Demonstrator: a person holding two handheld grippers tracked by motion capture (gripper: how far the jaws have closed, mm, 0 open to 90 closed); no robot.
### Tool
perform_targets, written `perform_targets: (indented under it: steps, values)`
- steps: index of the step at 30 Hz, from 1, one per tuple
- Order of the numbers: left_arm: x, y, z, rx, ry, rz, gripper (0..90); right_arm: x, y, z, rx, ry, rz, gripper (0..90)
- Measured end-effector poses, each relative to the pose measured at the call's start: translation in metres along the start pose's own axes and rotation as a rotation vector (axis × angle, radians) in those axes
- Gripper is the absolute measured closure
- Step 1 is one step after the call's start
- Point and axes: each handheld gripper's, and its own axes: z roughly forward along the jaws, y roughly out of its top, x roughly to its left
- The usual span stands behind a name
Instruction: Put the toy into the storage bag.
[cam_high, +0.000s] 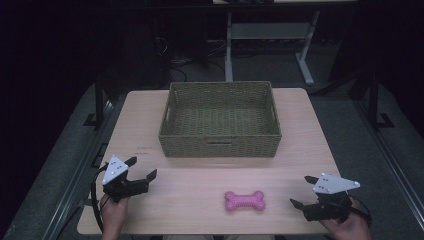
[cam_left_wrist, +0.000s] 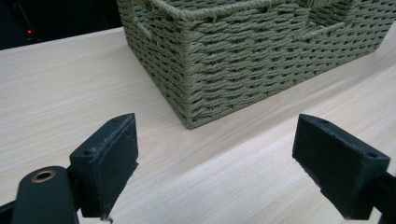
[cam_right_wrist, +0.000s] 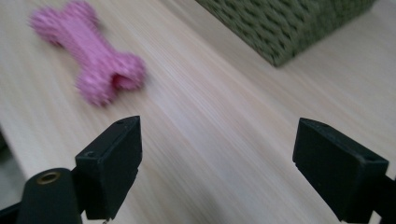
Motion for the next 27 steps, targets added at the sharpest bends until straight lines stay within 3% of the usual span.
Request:
perform_targets:
  steps: [2, 3, 6, 17, 21, 24, 27]
  values:
    - [0.0, 0.0, 0.0, 0.001, 0.0, 0.001, 13.9, 0.003, 0.005, -0.001, 0.0, 0.008, -0.013, 15.2]
    - [0.0, -0.001, 0.0, 0.004, -0.002, 0.002, 13.9, 0.009, 0.015, -0.001, 0.0, 0.032, -0.049, 15.2]
    - [0.0, -0.002, 0.0, 0.003, -0.006, 0.0, 13.9, 0.011, 0.023, 0.002, 0.013, 0.061, -0.065, 15.2]
    - [-0.001, -0.001, 0.002, 0.011, -0.021, 0.006, 13.9, 0.016, 0.054, 0.034, 0.107, 0.213, -0.164, 15.2]
    - [-0.003, -0.001, 0.004, 0.017, -0.027, 0.018, 13.9, 0.022, 0.068, 0.053, 0.173, 0.295, -0.211, 15.4]
    - [-0.004, -0.001, 0.005, 0.018, -0.031, 0.018, 13.9, 0.026, 0.073, 0.061, 0.201, 0.326, -0.226, 15.9]
    - [-0.004, -0.001, 0.005, 0.021, -0.031, 0.024, 13.9, 0.035, 0.084, 0.075, 0.249, 0.369, -0.284, 18.7]
